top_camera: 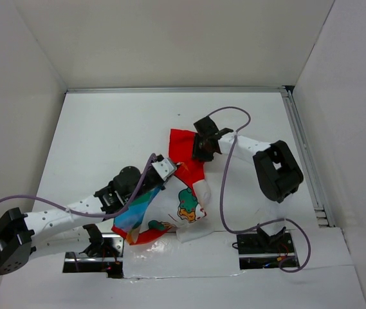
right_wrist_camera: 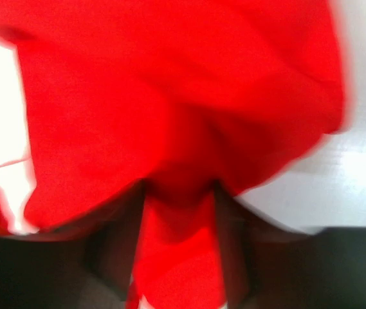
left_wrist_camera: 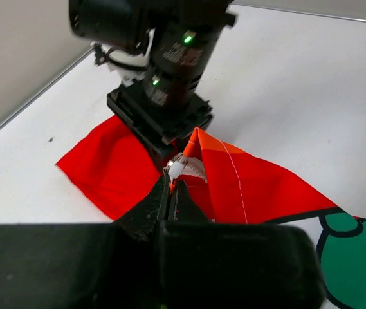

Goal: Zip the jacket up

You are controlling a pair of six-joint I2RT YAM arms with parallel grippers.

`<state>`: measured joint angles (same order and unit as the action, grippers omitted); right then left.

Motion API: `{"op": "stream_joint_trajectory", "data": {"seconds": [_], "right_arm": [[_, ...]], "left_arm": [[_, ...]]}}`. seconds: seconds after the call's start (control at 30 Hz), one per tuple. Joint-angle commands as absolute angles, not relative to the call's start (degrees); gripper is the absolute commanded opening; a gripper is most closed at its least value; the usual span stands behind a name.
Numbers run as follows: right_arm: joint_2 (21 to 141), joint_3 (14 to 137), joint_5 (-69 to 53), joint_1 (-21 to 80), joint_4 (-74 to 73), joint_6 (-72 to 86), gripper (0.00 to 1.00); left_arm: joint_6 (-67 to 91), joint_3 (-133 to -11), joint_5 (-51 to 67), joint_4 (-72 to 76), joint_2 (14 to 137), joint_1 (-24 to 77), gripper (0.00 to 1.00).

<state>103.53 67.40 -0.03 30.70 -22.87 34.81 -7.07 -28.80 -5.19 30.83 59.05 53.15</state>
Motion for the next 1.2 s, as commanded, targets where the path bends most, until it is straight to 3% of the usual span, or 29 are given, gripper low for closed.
{"op": "stream_joint_trajectory", "data": {"seconds": [0.0,0.07,0.1,0.13,0.33,0.43,0.53,0.63,0.67,0.77,0.8,0.87,0.97,1.1,1.17], "right_arm": [[108.71,73.89,7.21,30.68,-25.49,37.00,0.42],[111.60,78.89,7.73,30.15,-27.15,36.91,0.20],[112.49,80.67,8.43,29.80,-27.68,37.00,0.03],[113.11,81.81,8.79,29.45,-27.69,36.13,0.00],[114.17,91.65,9.40,19.61,-25.57,36.30,0.00],[117.23,105.93,12.13,13.90,-28.20,34.72,0.00],[119.52,112.74,9.15,10.47,-30.23,32.70,0.00],[117.87,109.63,0.84,10.28,-29.36,29.10,0.00],[116.73,107.08,-1.56,10.46,-27.53,27.79,0.02],[109.97,94.95,-5.97,11.34,-22.52,26.72,0.24],[106.12,92.22,-6.15,11.69,-21.72,26.63,0.46],[102.32,85.19,-7.73,12.13,-19.87,26.28,0.67],[94.76,77.98,-9.83,13.79,-19.51,25.75,0.79],[87.03,71.73,-14.15,17.13,-21.61,24.87,0.78],[86.14,69.18,-15.46,18.54,-23.89,24.87,0.73]], "left_arm": [[-6.50,-29.88,-2.99,33.40,58.36,52.82,0.00],[-7.20,-30.49,-3.08,33.66,59.06,52.65,0.00],[-7.56,-30.59,-2.99,34.01,59.32,52.56,0.00],[-8.25,-30.76,-2.81,34.36,59.67,52.47,0.00],[-10.28,-33.83,0.69,35.77,62.05,49.75,0.00],[-10.81,-36.20,4.04,35.33,63.72,47.82,0.00],[-10.72,-35.60,5.18,36.12,64.60,47.64,0.00],[-9.50,-33.85,6.59,37.88,65.13,47.55,0.00],[-9.23,-33.58,6.77,38.32,65.39,47.55,0.00],[-8.18,-32.43,6.59,40.16,66.97,47.55,0.00],[-7.48,-31.74,6.59,40.60,67.93,47.64,0.00],[-6.68,-30.68,6.77,41.22,68.73,47.90,0.00],[-5.89,-29.36,4.40,42.71,71.01,48.86,0.00],[-6.68,-29.00,0.35,45.52,72.68,50.89,0.00],[-7.38,-28.74,0.35,47.10,72.95,51.33,0.00]]}}
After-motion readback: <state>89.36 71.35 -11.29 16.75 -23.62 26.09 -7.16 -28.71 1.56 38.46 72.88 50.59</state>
